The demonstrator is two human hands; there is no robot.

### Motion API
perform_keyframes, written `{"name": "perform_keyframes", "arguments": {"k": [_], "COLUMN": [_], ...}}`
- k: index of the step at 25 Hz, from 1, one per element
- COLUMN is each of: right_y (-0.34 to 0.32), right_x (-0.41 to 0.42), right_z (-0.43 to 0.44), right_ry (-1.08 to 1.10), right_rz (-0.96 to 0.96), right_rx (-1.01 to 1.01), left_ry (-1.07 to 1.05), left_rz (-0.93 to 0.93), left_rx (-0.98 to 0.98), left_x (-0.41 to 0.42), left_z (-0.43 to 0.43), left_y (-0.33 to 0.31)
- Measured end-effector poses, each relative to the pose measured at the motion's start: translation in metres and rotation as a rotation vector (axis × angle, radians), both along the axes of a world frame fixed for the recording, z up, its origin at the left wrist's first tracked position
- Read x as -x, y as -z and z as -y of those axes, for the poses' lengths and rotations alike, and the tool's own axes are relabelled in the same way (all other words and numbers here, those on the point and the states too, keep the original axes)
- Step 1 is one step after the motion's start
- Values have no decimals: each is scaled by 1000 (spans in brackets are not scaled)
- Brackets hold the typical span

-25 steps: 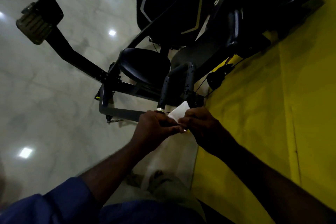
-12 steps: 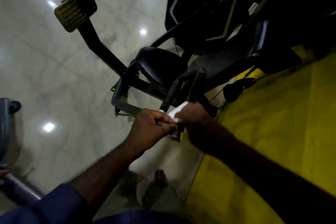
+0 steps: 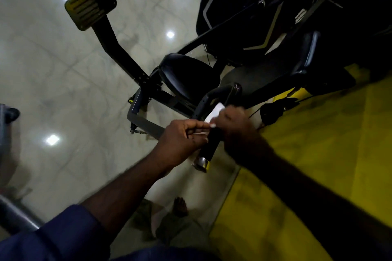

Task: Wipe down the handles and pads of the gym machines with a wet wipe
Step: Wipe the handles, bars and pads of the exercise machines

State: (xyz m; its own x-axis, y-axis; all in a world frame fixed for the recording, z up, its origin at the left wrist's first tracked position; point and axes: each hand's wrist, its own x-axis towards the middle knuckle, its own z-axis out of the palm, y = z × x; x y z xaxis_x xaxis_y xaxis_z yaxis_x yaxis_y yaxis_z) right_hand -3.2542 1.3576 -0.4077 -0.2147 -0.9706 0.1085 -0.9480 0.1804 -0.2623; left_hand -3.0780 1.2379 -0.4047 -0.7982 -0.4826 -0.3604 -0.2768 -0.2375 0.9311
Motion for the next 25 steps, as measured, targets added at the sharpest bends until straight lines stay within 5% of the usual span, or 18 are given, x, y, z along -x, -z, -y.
{"name": "perform_keyframes", "arguments": {"k": [3, 8, 13, 17, 21, 25], "right_y": [-2, -21, -36, -59, -36, -54], "right_x": [2, 110, 94, 119, 116, 111], "right_z": [-4, 76, 36, 79, 161, 142], "right_ry": [-114, 235, -220, -282, -226, -84], "right_rz": [-29, -98, -2, -93, -114, -28], "right_rx": [38, -209, -98, -382, -827, -851], "left_ry": [-16, 70, 107, 115, 115, 131], "left_rz": [19, 47, 20, 29, -11, -16], "left_rx": [-2, 19, 135, 301, 230, 225], "left_x": [4, 14, 23, 29, 33, 32], "left_z": [6, 9, 16, 21, 25, 25], "left_y": [4, 10, 13, 13, 30, 30]}}
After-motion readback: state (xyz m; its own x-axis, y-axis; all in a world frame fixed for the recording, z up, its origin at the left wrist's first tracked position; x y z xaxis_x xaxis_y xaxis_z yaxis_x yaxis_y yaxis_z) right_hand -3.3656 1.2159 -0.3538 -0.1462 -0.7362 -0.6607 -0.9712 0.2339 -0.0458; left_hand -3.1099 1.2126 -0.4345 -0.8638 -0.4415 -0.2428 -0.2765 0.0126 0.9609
